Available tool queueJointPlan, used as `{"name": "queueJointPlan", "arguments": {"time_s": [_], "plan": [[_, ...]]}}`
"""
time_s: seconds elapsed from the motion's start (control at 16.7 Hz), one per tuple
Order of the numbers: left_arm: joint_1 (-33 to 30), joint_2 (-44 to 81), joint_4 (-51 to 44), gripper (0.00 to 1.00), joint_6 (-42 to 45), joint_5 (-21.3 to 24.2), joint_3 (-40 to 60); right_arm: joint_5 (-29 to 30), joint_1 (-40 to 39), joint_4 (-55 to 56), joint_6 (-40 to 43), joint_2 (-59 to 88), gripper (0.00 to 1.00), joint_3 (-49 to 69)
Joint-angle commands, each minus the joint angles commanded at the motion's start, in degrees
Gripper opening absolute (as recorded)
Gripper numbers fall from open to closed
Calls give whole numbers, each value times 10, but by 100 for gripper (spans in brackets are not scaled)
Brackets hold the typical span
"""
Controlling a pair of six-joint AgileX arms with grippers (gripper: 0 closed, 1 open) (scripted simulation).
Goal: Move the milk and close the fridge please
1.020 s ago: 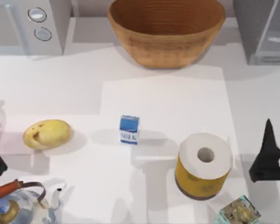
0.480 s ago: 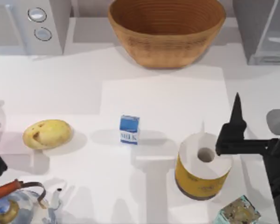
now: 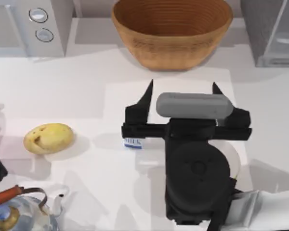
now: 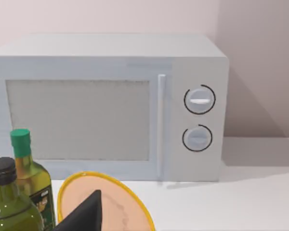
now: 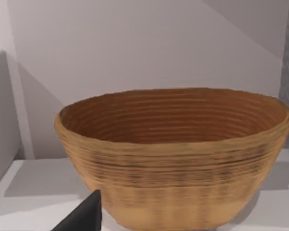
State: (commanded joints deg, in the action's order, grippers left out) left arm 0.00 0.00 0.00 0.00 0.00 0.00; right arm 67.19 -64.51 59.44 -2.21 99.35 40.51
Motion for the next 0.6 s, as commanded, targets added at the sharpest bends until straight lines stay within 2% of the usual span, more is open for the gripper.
{"name": "queueJointPlan", "arguments": {"time_s": [0.36,0.6], "plan": [[0,0,0,100,0,0,0,73,-40,86,-5,271,100,181],[0,0,0,100,0,0,0,112,-44,125,-6,398,100,255]]}}
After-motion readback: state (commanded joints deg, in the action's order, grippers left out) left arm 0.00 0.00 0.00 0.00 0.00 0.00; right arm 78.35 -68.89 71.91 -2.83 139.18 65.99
